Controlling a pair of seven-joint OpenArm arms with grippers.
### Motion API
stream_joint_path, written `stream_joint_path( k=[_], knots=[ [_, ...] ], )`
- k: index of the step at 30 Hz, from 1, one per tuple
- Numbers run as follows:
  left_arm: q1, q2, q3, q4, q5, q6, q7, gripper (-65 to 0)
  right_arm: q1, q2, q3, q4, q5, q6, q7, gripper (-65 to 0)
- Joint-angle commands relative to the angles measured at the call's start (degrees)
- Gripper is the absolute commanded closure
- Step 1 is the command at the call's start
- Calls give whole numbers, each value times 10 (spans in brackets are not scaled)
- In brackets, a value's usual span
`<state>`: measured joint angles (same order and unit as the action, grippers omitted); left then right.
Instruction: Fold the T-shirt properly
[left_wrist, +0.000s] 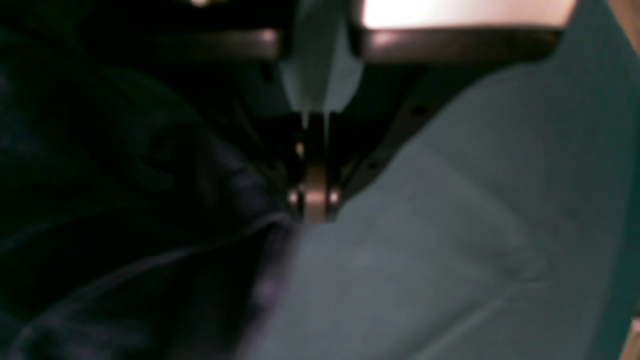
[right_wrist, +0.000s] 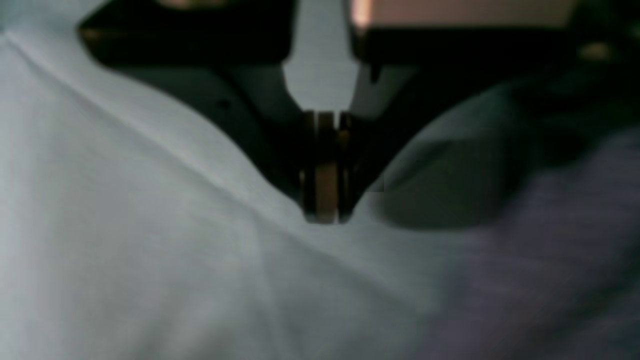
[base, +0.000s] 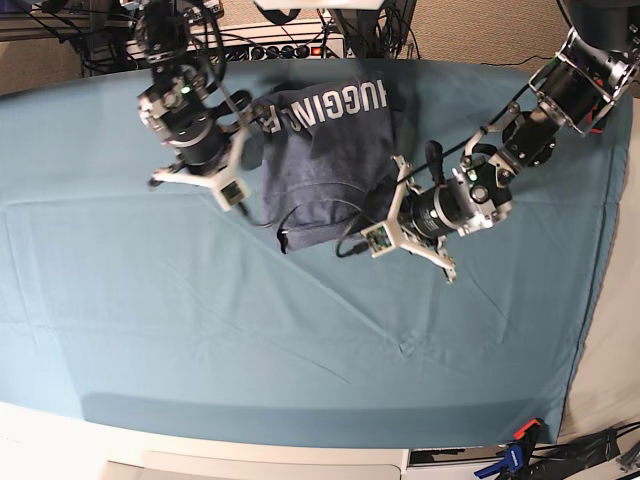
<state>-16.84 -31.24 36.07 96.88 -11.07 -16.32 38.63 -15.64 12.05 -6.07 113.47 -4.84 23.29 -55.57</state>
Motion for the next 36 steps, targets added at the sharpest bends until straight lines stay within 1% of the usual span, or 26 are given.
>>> stream_joint_path(
  k=[1, 8, 11, 14, 17, 19, 22, 26, 30, 32, 36],
  knots=[
    [-13, -4, -18, 8, -3, 5, -12, 0, 6, 3, 21, 8, 5, -5, 17, 0],
    [-12, -8, -91, 8, -8, 4, -7, 0, 6, 4, 154, 8, 51, -4, 26, 0],
    [-12, -28, -109, 8, -8, 5, -6, 0, 5, 4, 199, 8, 72, -4, 26, 0],
    [-9, -53, -119, 8, -8, 5, -5, 0, 5, 16, 228, 8, 96, -4, 25, 0],
    [5, -77, -129, 8, -14, 24, -6, 0, 5, 30, 243, 8, 104, -4, 24, 0],
    [21, -89, -139, 8, -14, 33, -5, 0, 5, 33, 250, 8, 104, -4, 23, 0],
    [50, -101, -155, 8, -16, 34, -3, 0, 2, 34, 253, 8, 104, -4, 16, 0],
    [100, -102, -184, 8, -16, 34, 8, 0, -14, 42, 253, 8, 103, -4, 16, 0],
    [164, -102, -239, 8, -17, 34, 7, 0, -45, 62, 253, 8, 79, -5, 15, 0],
    [201, -102, -278, 8, -37, 33, 8, 0, -66, 71, 258, 8, 73, -9, 14, 0],
    [277, -101, -363, 20, -83, 2, 21, 0, -107, 76, 288, 8, 74, -12, 14, 0]
  ],
)
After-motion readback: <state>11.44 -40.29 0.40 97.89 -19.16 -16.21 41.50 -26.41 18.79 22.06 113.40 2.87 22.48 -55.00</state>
